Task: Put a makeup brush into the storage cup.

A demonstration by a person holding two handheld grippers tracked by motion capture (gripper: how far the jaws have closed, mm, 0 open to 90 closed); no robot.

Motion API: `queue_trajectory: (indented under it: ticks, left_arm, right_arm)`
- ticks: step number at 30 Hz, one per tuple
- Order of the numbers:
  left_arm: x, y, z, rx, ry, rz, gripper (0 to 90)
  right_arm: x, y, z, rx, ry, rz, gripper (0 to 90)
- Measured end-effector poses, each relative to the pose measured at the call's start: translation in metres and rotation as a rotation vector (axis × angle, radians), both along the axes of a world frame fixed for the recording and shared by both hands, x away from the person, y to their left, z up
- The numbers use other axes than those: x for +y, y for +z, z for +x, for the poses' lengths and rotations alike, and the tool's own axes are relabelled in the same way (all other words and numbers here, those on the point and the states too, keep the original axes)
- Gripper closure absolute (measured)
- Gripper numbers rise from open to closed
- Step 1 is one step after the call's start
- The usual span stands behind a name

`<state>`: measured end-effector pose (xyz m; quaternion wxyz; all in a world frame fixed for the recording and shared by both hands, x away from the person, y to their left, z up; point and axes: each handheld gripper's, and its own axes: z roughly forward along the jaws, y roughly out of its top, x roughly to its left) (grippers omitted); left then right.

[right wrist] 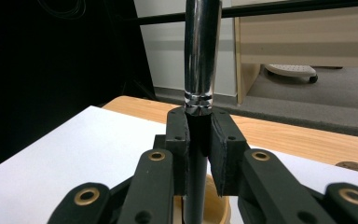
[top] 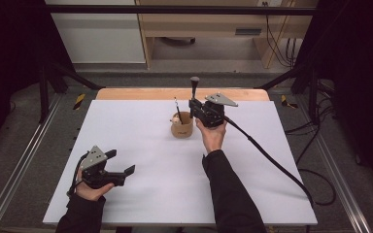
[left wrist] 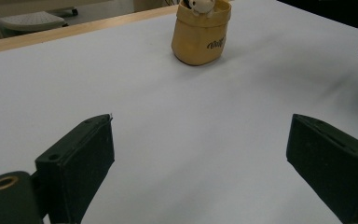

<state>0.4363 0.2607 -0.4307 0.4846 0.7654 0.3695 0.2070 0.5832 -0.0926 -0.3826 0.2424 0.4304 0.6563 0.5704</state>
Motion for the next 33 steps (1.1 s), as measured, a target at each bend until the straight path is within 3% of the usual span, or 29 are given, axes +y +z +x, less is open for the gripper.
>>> queue_trajectory:
  ticks: [33]
  left_arm:
    - [0.000, 0.001, 0.000, -0.005, -0.005, 0.000, 7.0]
  right_arm:
    - [0.012, -0.030, 0.017, 0.050, -0.003, -0.011, 79.2]
